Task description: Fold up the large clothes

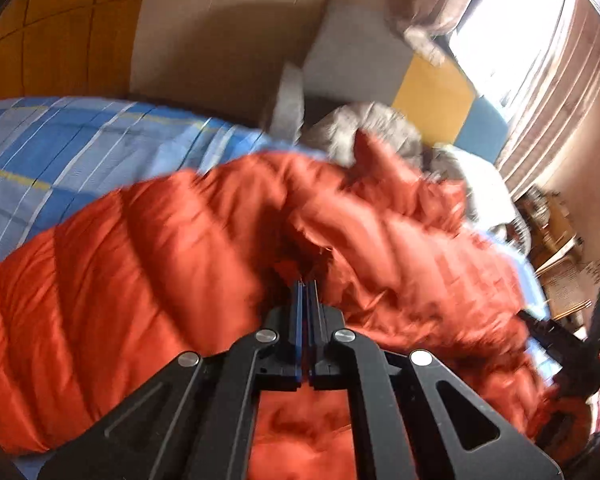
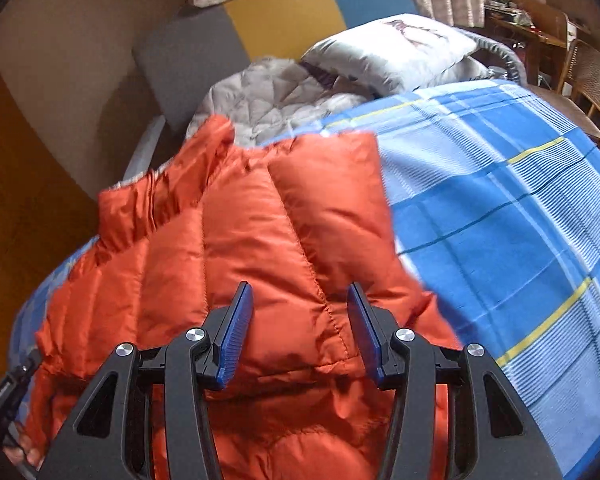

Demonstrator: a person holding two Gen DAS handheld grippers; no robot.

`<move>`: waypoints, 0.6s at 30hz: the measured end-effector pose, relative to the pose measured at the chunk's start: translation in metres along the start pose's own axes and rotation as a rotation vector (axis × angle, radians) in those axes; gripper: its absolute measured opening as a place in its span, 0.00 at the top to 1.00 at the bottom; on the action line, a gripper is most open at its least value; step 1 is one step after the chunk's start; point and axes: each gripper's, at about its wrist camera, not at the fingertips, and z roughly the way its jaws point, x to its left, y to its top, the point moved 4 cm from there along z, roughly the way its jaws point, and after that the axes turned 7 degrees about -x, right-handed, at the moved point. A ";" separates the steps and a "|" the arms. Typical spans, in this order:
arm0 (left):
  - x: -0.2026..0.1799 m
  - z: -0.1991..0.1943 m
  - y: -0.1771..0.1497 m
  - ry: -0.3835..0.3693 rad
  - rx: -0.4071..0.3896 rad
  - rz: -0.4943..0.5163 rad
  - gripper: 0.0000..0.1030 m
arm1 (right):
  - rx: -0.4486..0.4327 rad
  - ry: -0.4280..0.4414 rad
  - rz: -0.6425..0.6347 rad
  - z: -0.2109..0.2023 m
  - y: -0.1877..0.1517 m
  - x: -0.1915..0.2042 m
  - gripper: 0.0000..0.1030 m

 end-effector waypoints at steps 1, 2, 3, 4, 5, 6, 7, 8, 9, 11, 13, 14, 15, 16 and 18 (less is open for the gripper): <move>0.004 0.004 -0.006 0.012 0.016 -0.001 0.99 | 0.008 -0.004 -0.006 0.005 -0.005 0.002 0.52; 0.008 0.008 -0.011 0.024 0.029 -0.004 0.99 | 0.016 -0.006 -0.012 0.009 -0.009 0.004 0.52; 0.012 0.013 -0.016 0.033 0.040 -0.010 0.99 | 0.024 -0.008 -0.021 0.012 -0.012 0.006 0.52; 0.015 0.017 -0.020 0.040 0.050 -0.012 0.99 | 0.036 -0.015 -0.037 0.017 -0.015 0.008 0.52; 0.016 0.021 -0.022 0.046 0.058 -0.012 0.99 | 0.052 -0.029 -0.057 0.024 -0.020 0.009 0.52; 0.017 0.026 -0.024 0.054 0.066 -0.010 0.99 | 0.057 -0.035 -0.062 0.027 -0.022 0.009 0.52; 0.017 0.027 -0.024 0.058 0.065 -0.006 0.99 | 0.061 -0.046 -0.069 0.032 -0.024 0.009 0.52; 0.015 0.029 -0.024 0.068 0.063 0.005 0.99 | 0.060 -0.054 -0.082 0.034 -0.025 0.010 0.52; 0.015 0.029 -0.024 0.072 0.063 0.011 0.99 | 0.058 -0.061 -0.094 0.036 -0.026 0.009 0.52; 0.015 0.030 -0.023 0.082 0.065 0.013 0.96 | 0.056 -0.086 -0.126 0.039 -0.027 0.012 0.52; 0.013 0.022 -0.022 0.094 0.054 0.011 0.94 | 0.059 -0.108 -0.155 0.036 -0.026 0.015 0.52; 0.011 0.016 -0.021 0.098 0.039 0.017 0.91 | 0.061 -0.110 -0.159 0.033 -0.025 0.015 0.52; 0.010 0.011 -0.018 0.094 0.024 0.021 0.89 | 0.059 -0.111 -0.167 0.029 -0.024 0.016 0.52; 0.009 0.006 -0.017 0.091 0.014 0.020 0.88 | 0.053 -0.111 -0.176 0.024 -0.022 0.017 0.52; 0.007 -0.004 -0.013 0.091 -0.017 0.018 0.87 | 0.030 -0.101 -0.193 0.016 -0.019 0.022 0.52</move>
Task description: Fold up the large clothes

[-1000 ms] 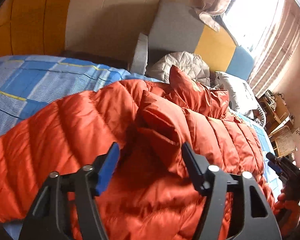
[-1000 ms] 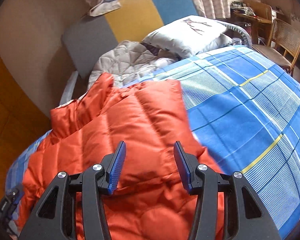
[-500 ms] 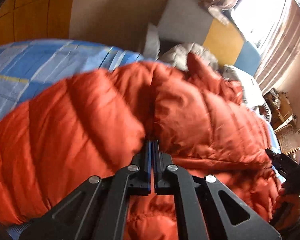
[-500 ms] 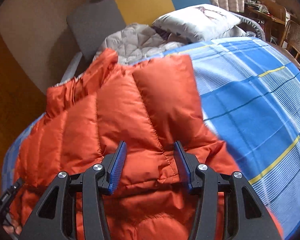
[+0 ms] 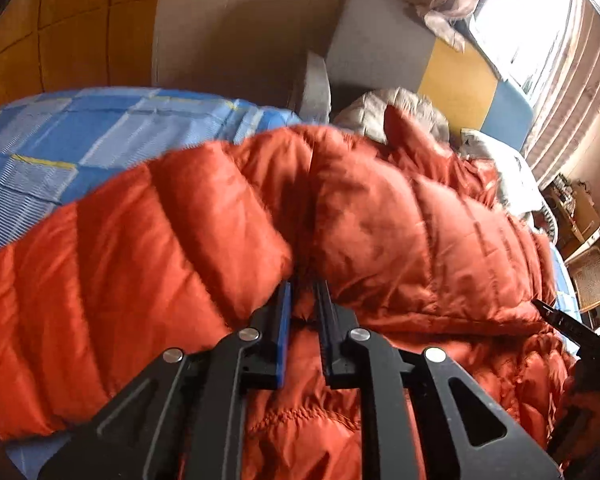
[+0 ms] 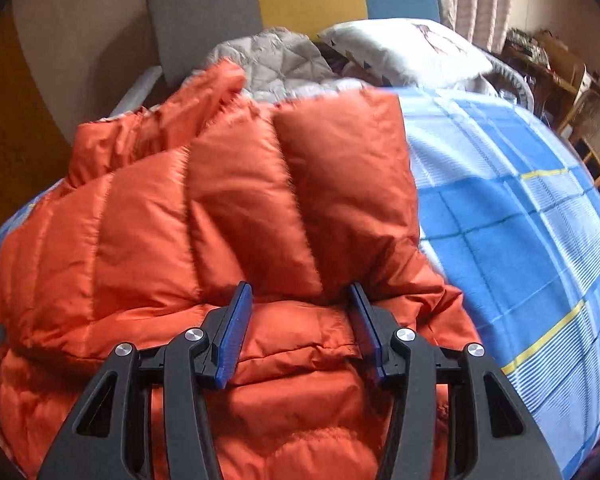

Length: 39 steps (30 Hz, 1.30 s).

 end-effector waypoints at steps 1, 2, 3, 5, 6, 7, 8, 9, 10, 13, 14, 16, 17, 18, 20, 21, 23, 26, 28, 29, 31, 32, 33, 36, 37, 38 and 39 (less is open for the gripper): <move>-0.001 -0.006 0.003 -0.001 -0.022 -0.002 0.83 | -0.025 0.011 -0.009 -0.007 0.003 0.004 0.47; -0.002 -0.010 0.005 -0.001 -0.039 -0.004 0.77 | -0.044 0.021 -0.011 -0.013 0.006 0.009 0.44; -0.004 -0.016 0.008 -0.006 -0.061 -0.008 0.75 | -0.056 0.031 -0.011 -0.016 0.008 0.013 0.41; -0.008 -0.017 0.012 -0.005 -0.074 -0.003 0.66 | -0.072 0.073 -0.015 -0.020 0.014 0.029 0.41; -0.009 -0.015 0.014 -0.006 -0.069 0.000 0.66 | -0.076 0.095 -0.026 -0.020 0.016 0.040 0.41; -0.010 -0.011 0.016 0.001 -0.064 0.008 0.66 | -0.075 0.112 -0.041 -0.018 0.018 0.052 0.41; -0.012 -0.004 0.017 0.012 -0.052 0.019 0.66 | -0.074 0.120 -0.055 -0.016 0.017 0.062 0.41; -0.012 0.001 0.016 0.022 -0.042 0.023 0.66 | -0.070 0.124 -0.064 -0.014 0.017 0.070 0.41; -0.011 0.007 0.016 0.037 -0.028 0.027 0.66 | -0.064 0.130 -0.074 -0.009 0.017 0.077 0.40; -0.004 0.024 0.010 0.063 0.002 0.026 0.66 | -0.040 0.132 -0.098 0.005 0.015 0.094 0.40; 0.000 0.030 0.007 0.067 0.012 0.026 0.66 | -0.031 0.123 -0.110 0.010 0.013 0.097 0.40; 0.003 0.035 0.003 0.061 0.016 0.017 0.66 | -0.009 0.108 -0.120 0.020 0.008 0.100 0.39; 0.003 0.036 0.003 0.058 0.016 0.014 0.65 | -0.004 0.101 -0.130 0.025 0.005 0.101 0.39; 0.003 0.037 0.003 0.058 0.017 0.014 0.65 | -0.007 0.088 -0.147 0.029 0.001 0.103 0.38; 0.001 0.033 0.004 0.056 0.019 0.012 0.63 | -0.015 0.068 -0.176 0.031 -0.003 0.105 0.38; 0.001 0.029 0.004 0.052 0.017 0.010 0.61 | -0.014 0.065 -0.178 0.030 -0.003 0.106 0.37; 0.002 0.013 0.003 0.041 -0.001 -0.005 0.48 | -0.008 0.075 -0.166 0.026 -0.002 0.104 0.37; 0.009 -0.014 -0.004 0.033 -0.032 -0.043 0.44 | -0.018 0.094 -0.140 0.008 -0.002 0.099 0.32; 0.016 -0.028 -0.010 0.038 -0.036 -0.059 0.44 | -0.041 0.109 -0.138 -0.009 -0.006 0.097 0.32; 0.022 -0.037 -0.014 0.044 -0.042 -0.066 0.44 | -0.044 0.112 -0.139 -0.015 -0.008 0.095 0.32; 0.035 -0.053 -0.022 0.061 -0.047 -0.081 0.43 | -0.041 0.094 -0.147 -0.025 -0.016 0.090 0.32; 0.044 -0.061 -0.027 0.071 -0.049 -0.091 0.43 | -0.046 0.080 -0.147 -0.030 -0.019 0.085 0.32; 0.053 -0.069 -0.031 0.088 -0.054 -0.099 0.42 | -0.050 0.061 -0.142 -0.034 -0.022 0.080 0.32; 0.084 -0.090 -0.043 0.129 -0.054 -0.142 0.41 | -0.039 0.009 -0.084 -0.041 -0.026 0.054 0.32; 0.099 -0.100 -0.049 0.150 -0.057 -0.166 0.41 | -0.042 0.007 -0.056 -0.044 -0.026 0.044 0.32; 0.111 -0.109 -0.053 0.163 -0.062 -0.185 0.41 | -0.046 0.005 -0.035 -0.048 -0.028 0.037 0.32; 0.120 -0.115 -0.057 0.174 -0.065 -0.201 0.41 | -0.046 0.003 -0.026 -0.050 -0.029 0.032 0.32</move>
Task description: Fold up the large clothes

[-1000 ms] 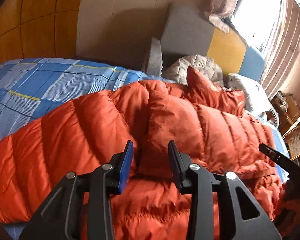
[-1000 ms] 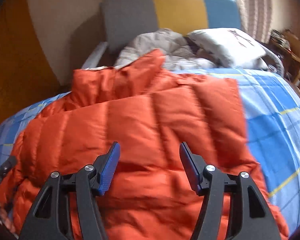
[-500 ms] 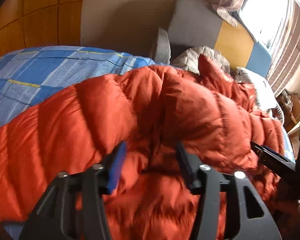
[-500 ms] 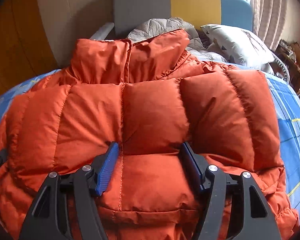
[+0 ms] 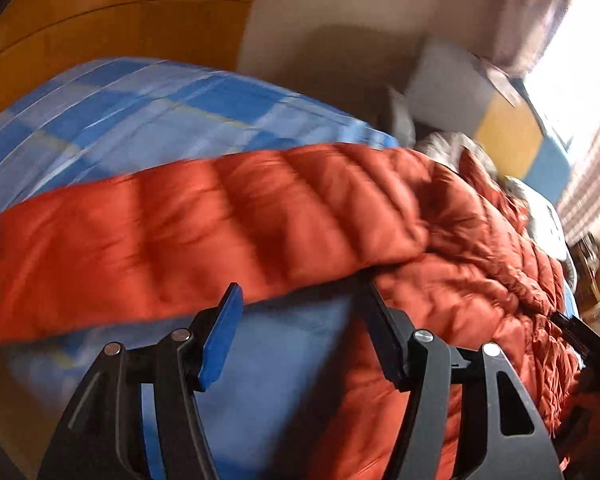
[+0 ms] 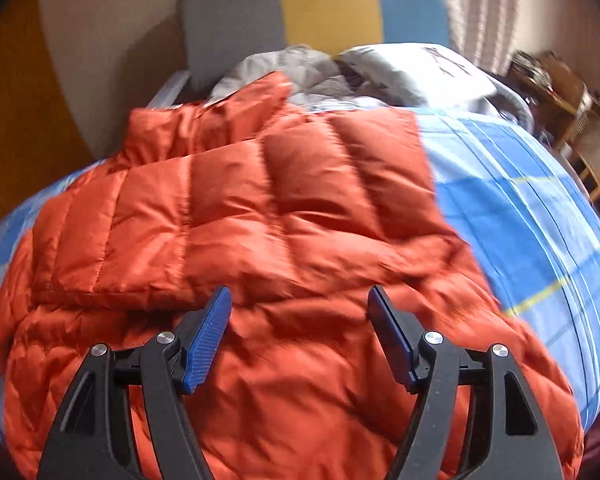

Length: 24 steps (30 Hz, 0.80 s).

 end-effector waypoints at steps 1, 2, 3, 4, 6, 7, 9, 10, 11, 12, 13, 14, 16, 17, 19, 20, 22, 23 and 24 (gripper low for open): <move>0.018 -0.008 -0.003 0.022 -0.003 -0.032 0.41 | 0.000 -0.005 0.008 -0.004 -0.004 -0.006 0.32; 0.031 -0.014 -0.006 0.033 -0.001 -0.060 0.41 | -0.002 -0.007 0.009 -0.006 -0.006 -0.008 0.32; 0.050 -0.021 -0.011 0.045 0.002 -0.109 0.41 | -0.004 -0.010 0.009 -0.008 -0.011 -0.010 0.32; 0.064 -0.026 -0.014 0.059 0.003 -0.143 0.41 | 0.001 -0.012 0.008 -0.008 -0.016 -0.012 0.29; 0.092 -0.035 -0.023 0.083 0.007 -0.212 0.41 | 0.005 -0.015 0.003 -0.008 -0.024 -0.011 0.28; 0.102 -0.038 -0.026 0.098 0.008 -0.235 0.41 | 0.001 -0.020 -0.001 -0.008 -0.027 -0.011 0.28; 0.123 -0.042 -0.033 0.121 0.011 -0.292 0.41 | 0.000 -0.025 -0.006 -0.008 -0.028 -0.010 0.28; 0.130 -0.043 -0.034 0.129 0.009 -0.313 0.41 | -0.002 -0.028 -0.011 -0.008 -0.028 -0.009 0.28; 0.136 -0.042 -0.033 0.135 0.003 -0.330 0.41 | -0.003 -0.028 -0.012 -0.008 -0.027 -0.009 0.28; 0.140 -0.041 -0.031 0.141 -0.003 -0.342 0.41 | -0.003 -0.028 -0.012 -0.007 -0.026 -0.009 0.28; 0.144 -0.040 -0.029 0.143 -0.009 -0.359 0.40 | -0.004 -0.028 -0.010 -0.008 -0.026 -0.009 0.28; 0.148 -0.037 -0.026 0.142 -0.014 -0.375 0.38 | -0.006 -0.027 -0.009 -0.009 -0.025 -0.009 0.28; 0.152 -0.032 -0.017 0.156 -0.027 -0.390 0.35 | -0.015 -0.033 -0.017 -0.011 -0.024 -0.010 0.28; 0.153 -0.028 -0.013 0.162 -0.033 -0.392 0.34 | -0.018 -0.034 -0.020 -0.012 -0.023 -0.010 0.28; 0.155 -0.022 -0.008 0.175 -0.033 -0.402 0.33 | -0.021 -0.039 -0.030 -0.014 -0.023 -0.011 0.28; 0.156 -0.018 -0.006 0.174 -0.031 -0.411 0.33 | -0.017 -0.045 -0.037 -0.013 -0.023 -0.012 0.28; 0.160 -0.011 -0.002 0.187 -0.032 -0.428 0.34 | -0.013 -0.057 -0.047 -0.013 -0.023 -0.014 0.28; 0.163 -0.007 0.000 0.186 -0.030 -0.440 0.36 | -0.011 -0.062 -0.049 -0.012 -0.023 -0.014 0.28; 0.165 -0.003 0.002 0.188 -0.026 -0.449 0.39 | -0.007 -0.064 -0.052 -0.011 -0.024 -0.014 0.28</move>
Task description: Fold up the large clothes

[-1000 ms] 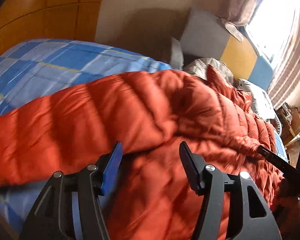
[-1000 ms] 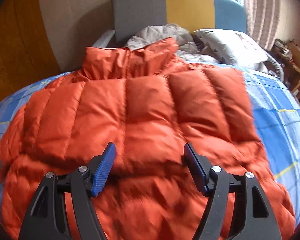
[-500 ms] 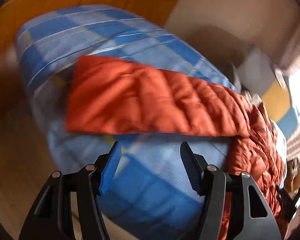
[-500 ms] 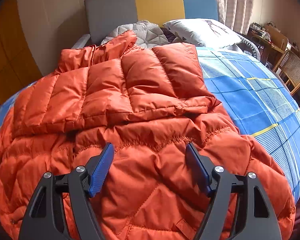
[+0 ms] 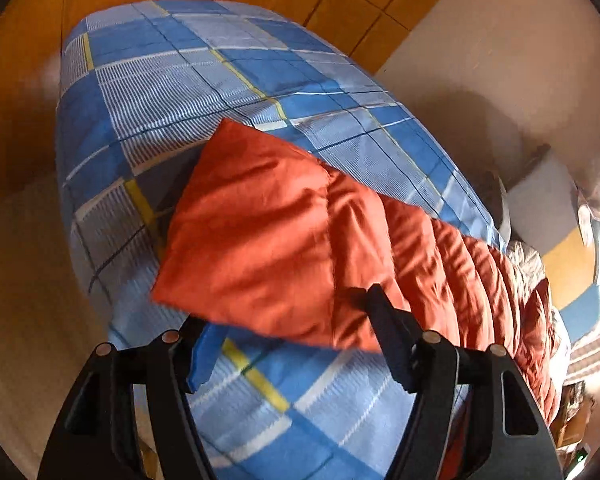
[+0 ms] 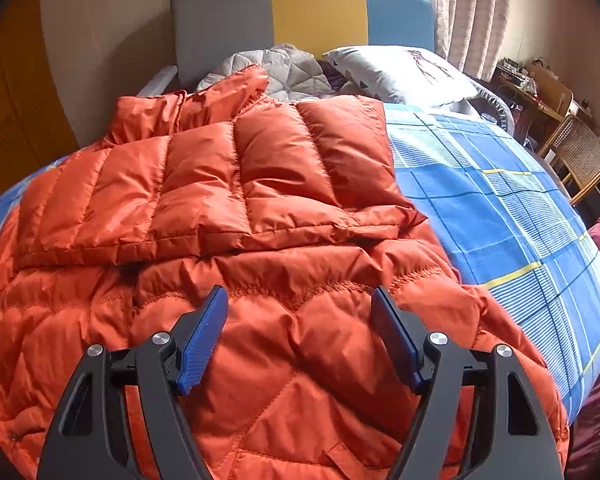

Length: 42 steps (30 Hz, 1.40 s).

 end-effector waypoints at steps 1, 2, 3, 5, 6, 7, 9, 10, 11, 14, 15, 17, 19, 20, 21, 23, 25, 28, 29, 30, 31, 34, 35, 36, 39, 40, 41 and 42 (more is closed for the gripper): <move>-0.001 0.003 0.003 0.002 -0.002 0.003 0.57 | 0.004 0.000 -0.005 0.001 -0.002 0.000 0.28; -0.004 0.009 0.006 0.000 0.004 0.017 0.75 | 0.004 -0.005 -0.016 0.002 -0.004 0.001 0.28; -0.007 0.011 0.007 -0.005 0.006 0.026 0.81 | 0.004 -0.007 -0.021 0.003 -0.005 0.001 0.28; -0.016 0.011 0.013 -0.005 -0.022 0.063 0.93 | 0.012 -0.009 -0.031 0.005 -0.007 0.002 0.28; -0.026 0.011 0.017 -0.016 -0.042 0.093 0.94 | 0.012 -0.010 -0.035 0.006 -0.007 0.003 0.28; -0.034 0.010 0.021 -0.031 -0.051 0.109 0.95 | 0.013 -0.009 -0.043 0.007 -0.008 0.004 0.28; -0.055 0.006 0.029 -0.060 -0.078 0.161 0.95 | 0.016 -0.010 -0.053 0.008 -0.008 0.005 0.28; -0.069 0.004 0.031 -0.084 -0.089 0.195 0.95 | 0.018 -0.011 -0.057 0.009 -0.008 0.006 0.28; -0.086 0.001 0.033 -0.110 -0.098 0.233 0.95 | 0.020 -0.012 -0.058 0.010 -0.009 0.006 0.28; -0.135 -0.006 0.029 -0.194 -0.120 0.332 0.95 | 0.023 -0.014 -0.061 0.012 -0.010 0.008 0.27; -0.148 -0.008 0.027 -0.218 -0.123 0.356 0.95 | 0.025 -0.013 -0.060 0.012 -0.010 0.008 0.27; -0.185 -0.014 0.018 -0.293 -0.120 0.411 0.95 | 0.029 -0.011 -0.060 0.012 -0.010 0.008 0.27; -0.216 -0.018 0.004 -0.343 -0.109 0.467 0.95 | 0.031 -0.008 -0.058 0.012 -0.010 0.007 0.27; -0.228 -0.019 -0.004 -0.362 -0.101 0.490 0.95 | 0.032 -0.007 -0.056 0.013 -0.009 0.008 0.27; -0.245 -0.019 -0.015 -0.392 -0.087 0.521 0.95 | 0.033 -0.006 -0.054 0.013 -0.009 0.007 0.27; -0.272 -0.020 -0.039 -0.442 -0.060 0.576 0.95 | 0.034 -0.005 -0.052 0.013 -0.009 0.007 0.27; -0.292 -0.021 -0.062 -0.486 -0.026 0.617 0.96 | 0.038 -0.003 -0.050 0.015 -0.009 0.007 0.27; -0.313 -0.022 -0.102 -0.526 0.022 0.688 0.96 | 0.043 0.001 -0.044 0.017 -0.009 0.006 0.27; -0.317 -0.021 -0.113 -0.533 0.036 0.705 0.96 | 0.044 0.001 -0.043 0.017 -0.009 0.007 0.27; -0.322 -0.020 -0.125 -0.537 0.056 0.721 0.96 | 0.044 0.003 -0.042 0.017 -0.009 0.007 0.27; -0.324 -0.019 -0.134 -0.538 0.074 0.732 0.96 | 0.044 0.004 -0.040 0.017 -0.009 0.007 0.27; -0.324 -0.015 -0.156 -0.529 0.108 0.750 0.95 | 0.046 0.009 -0.034 0.018 -0.009 0.006 0.27; -0.321 -0.016 -0.159 -0.526 0.110 0.752 0.95 | 0.046 0.009 -0.034 0.018 -0.009 0.006 0.27; -0.319 -0.015 -0.163 -0.522 0.116 0.755 0.94 | 0.046 0.008 -0.035 0.018 -0.009 0.006 0.27; -0.310 -0.017 -0.166 -0.520 0.119 0.747 0.85 | 0.049 0.008 -0.037 0.018 -0.009 0.006 0.27; -0.307 -0.019 -0.166 -0.522 0.119 0.744 0.75 | 0.050 0.008 -0.036 0.018 -0.009 0.006 0.27; -0.306 -0.021 -0.165 -0.521 0.113 0.744 0.66 | 0.049 0.010 -0.035 0.017 -0.009 0.006 0.27; -0.308 -0.021 -0.168 -0.523 0.111 0.745 0.65 | 0.050 0.011 -0.033 0.017 -0.009 0.005 0.27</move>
